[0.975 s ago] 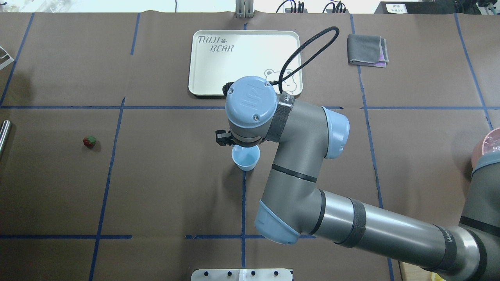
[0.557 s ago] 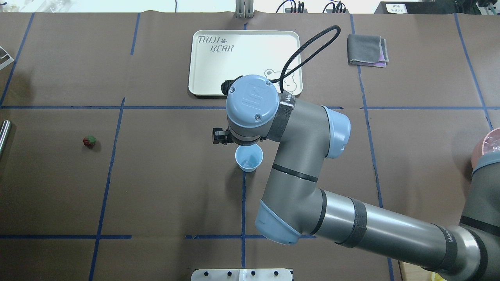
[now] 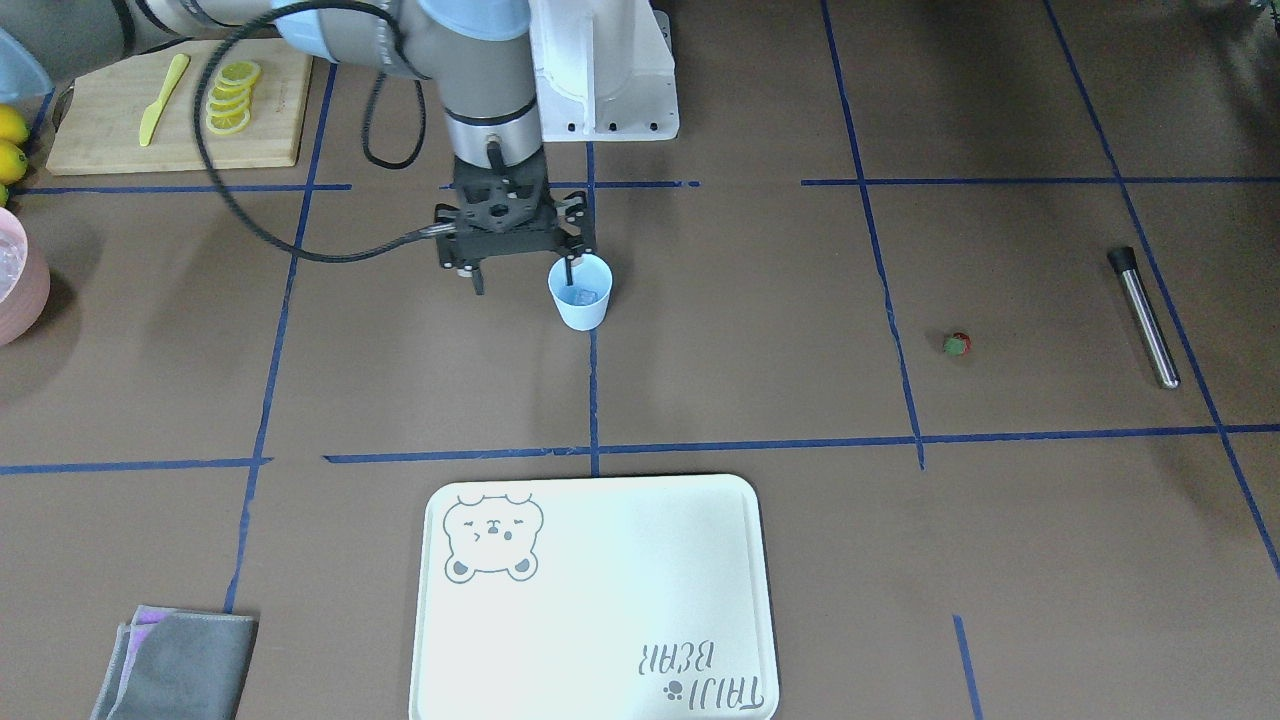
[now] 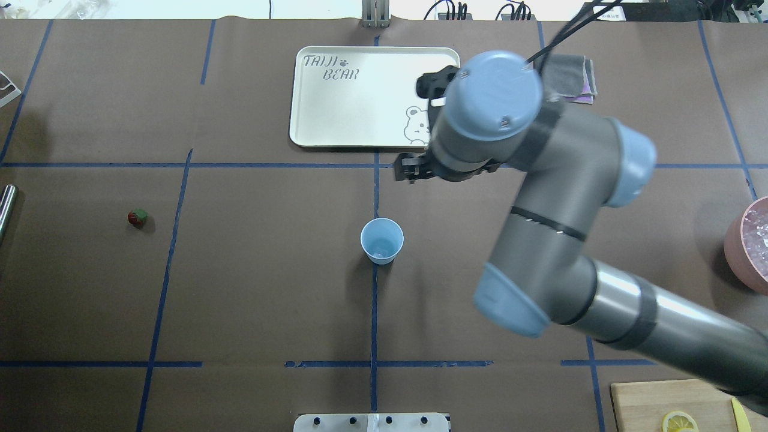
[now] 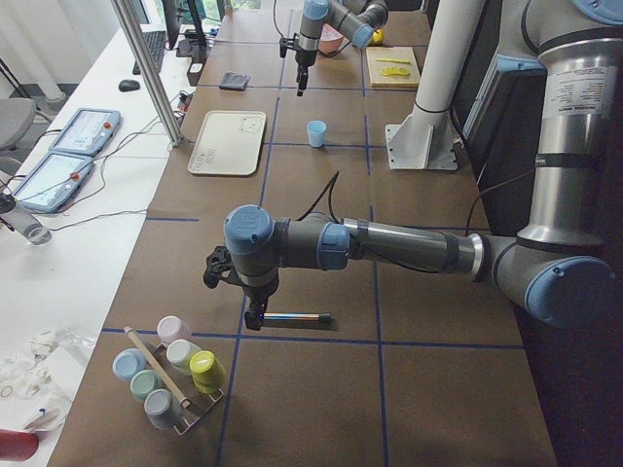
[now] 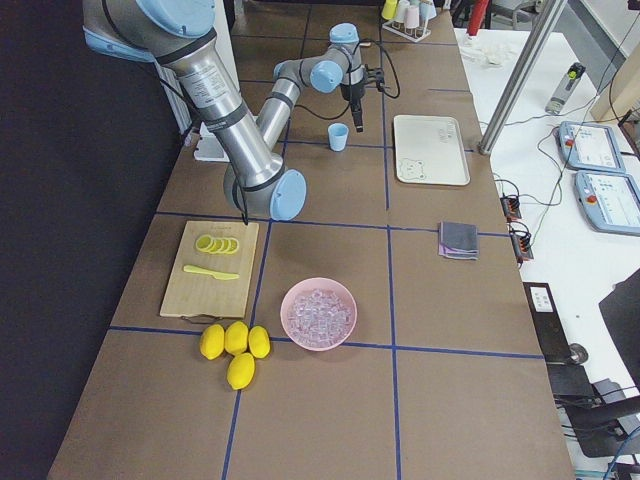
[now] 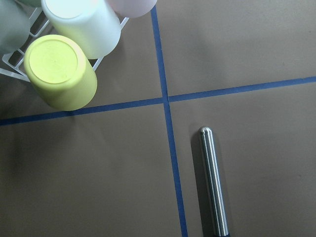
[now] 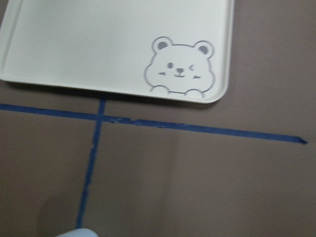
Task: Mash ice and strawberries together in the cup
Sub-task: 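Move the empty right gripper back over the pink bowl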
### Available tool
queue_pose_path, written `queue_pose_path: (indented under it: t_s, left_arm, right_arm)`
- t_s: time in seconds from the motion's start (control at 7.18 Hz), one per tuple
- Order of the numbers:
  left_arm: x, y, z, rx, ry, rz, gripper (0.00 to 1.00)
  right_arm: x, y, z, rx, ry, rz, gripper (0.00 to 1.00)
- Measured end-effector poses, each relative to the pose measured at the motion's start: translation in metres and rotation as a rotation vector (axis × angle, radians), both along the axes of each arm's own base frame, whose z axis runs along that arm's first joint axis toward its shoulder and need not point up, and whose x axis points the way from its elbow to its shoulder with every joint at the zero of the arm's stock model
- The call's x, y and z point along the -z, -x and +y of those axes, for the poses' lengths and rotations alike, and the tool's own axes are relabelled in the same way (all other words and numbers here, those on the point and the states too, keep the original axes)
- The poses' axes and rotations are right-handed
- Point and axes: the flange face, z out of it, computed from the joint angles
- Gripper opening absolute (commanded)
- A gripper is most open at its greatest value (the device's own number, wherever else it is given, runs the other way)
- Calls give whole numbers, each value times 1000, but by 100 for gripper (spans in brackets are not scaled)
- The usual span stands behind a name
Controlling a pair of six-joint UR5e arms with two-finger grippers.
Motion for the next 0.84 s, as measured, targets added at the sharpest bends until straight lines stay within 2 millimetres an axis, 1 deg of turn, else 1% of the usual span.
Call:
queue_pose_path:
  t_s: [0.14, 0.28, 0.42, 0.56, 0.7, 0.84]
  left_arm:
    - [4, -7, -1, 6, 11, 2, 100]
    - [6, -13, -2, 4, 18, 3, 100]
    - [6, -19, -3, -3, 24, 3, 100]
    - [7, -28, -5, -7, 37, 3, 100]
    - [10, -40, -8, -4, 58, 3, 100]
    - [14, -47, -12, 1, 72, 4, 100]
  right_arm:
    - [-33, -59, -16, 36, -21, 21, 99]
    - [-75, -129, -37, 88, -30, 42, 99]
    - [-129, -207, -55, 147, -27, 58, 99]
    - [-184, -273, -62, 200, -30, 75, 99]
    - [-232, -326, -61, 246, -43, 99, 99]
    - [-269, -361, -54, 284, -54, 116, 99]
